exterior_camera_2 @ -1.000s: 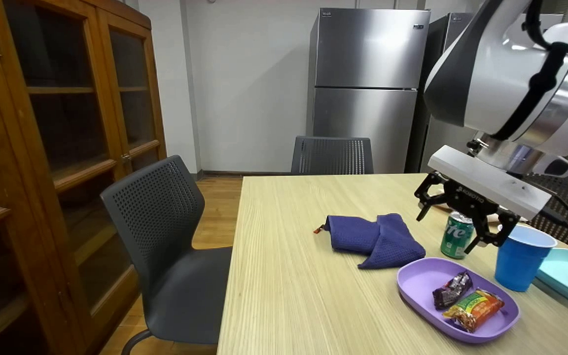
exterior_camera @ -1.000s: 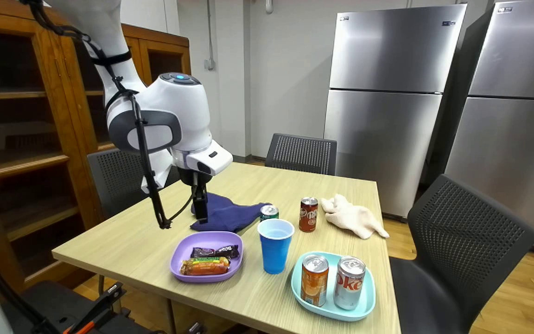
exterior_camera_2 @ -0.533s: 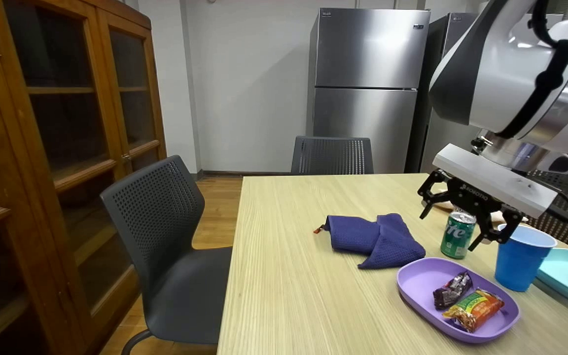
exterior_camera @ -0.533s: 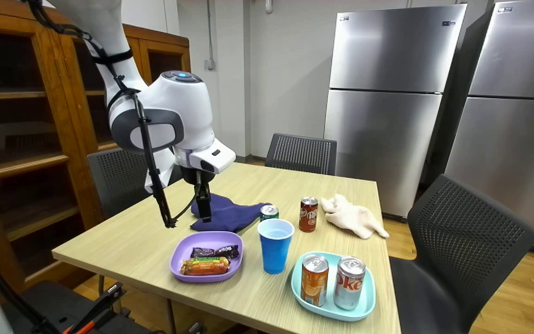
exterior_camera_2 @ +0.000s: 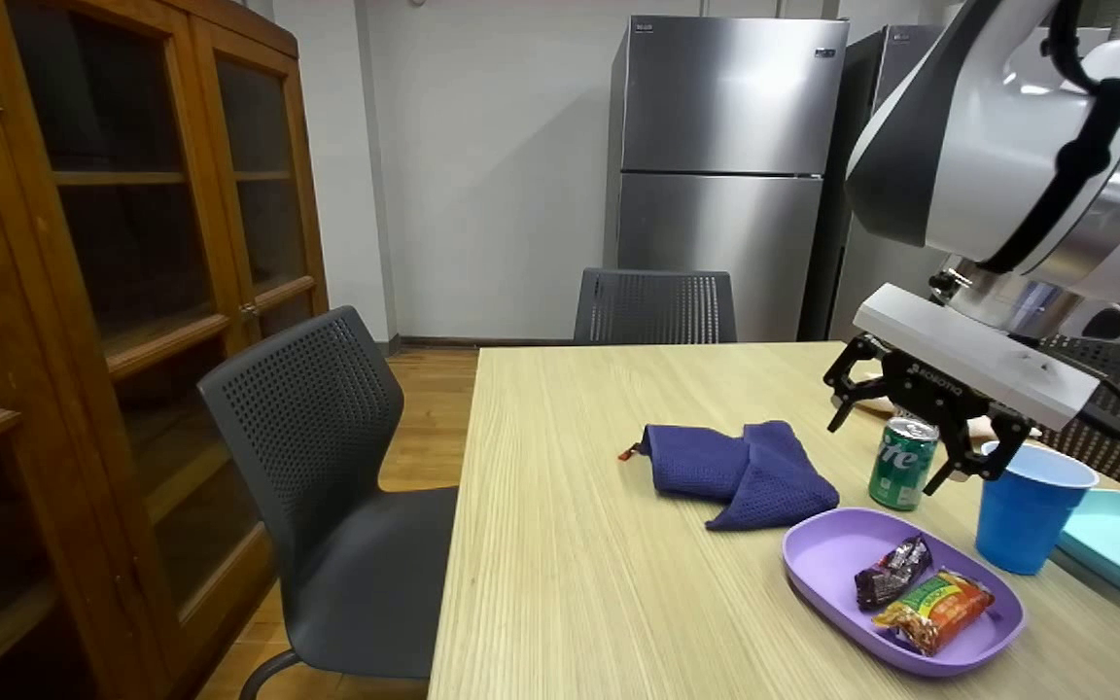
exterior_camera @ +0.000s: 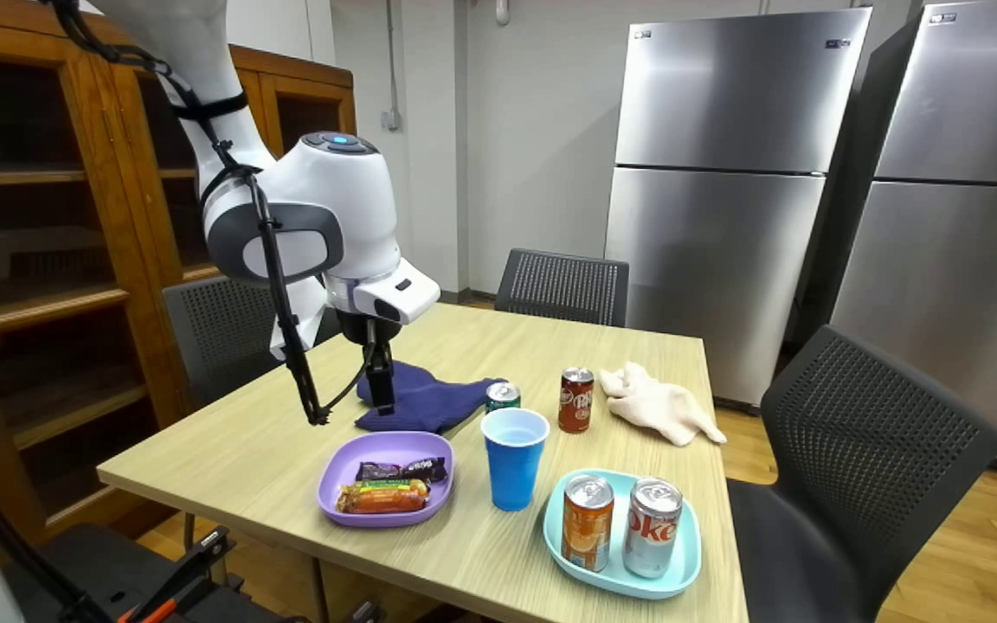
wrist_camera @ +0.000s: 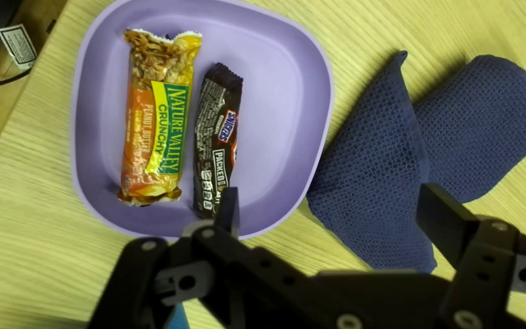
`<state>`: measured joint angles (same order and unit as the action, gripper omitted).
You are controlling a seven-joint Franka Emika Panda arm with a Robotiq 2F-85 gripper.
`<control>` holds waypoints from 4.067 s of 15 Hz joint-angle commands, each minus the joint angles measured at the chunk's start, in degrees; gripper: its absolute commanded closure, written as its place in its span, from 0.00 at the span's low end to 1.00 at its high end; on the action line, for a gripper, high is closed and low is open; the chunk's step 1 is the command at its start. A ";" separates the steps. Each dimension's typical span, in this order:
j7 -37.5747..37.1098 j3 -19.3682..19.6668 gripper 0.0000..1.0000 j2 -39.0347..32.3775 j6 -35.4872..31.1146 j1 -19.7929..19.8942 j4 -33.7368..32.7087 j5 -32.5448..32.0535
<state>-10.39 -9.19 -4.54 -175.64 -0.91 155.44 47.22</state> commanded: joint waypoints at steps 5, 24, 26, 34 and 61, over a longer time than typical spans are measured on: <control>0.00 0.00 0.00 0.00 0.00 0.00 0.00 0.00; 17.44 8.78 0.00 -9.83 9.31 6.41 -16.17 -8.56; 16.29 10.50 0.00 -11.07 9.43 5.67 -17.19 -10.81; 11.24 14.30 0.00 -14.18 9.34 2.34 -20.42 -16.53; -8.48 16.31 0.00 -22.15 17.92 2.95 -30.64 -32.15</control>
<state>-16.61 6.88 -25.73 -159.47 2.20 126.54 16.04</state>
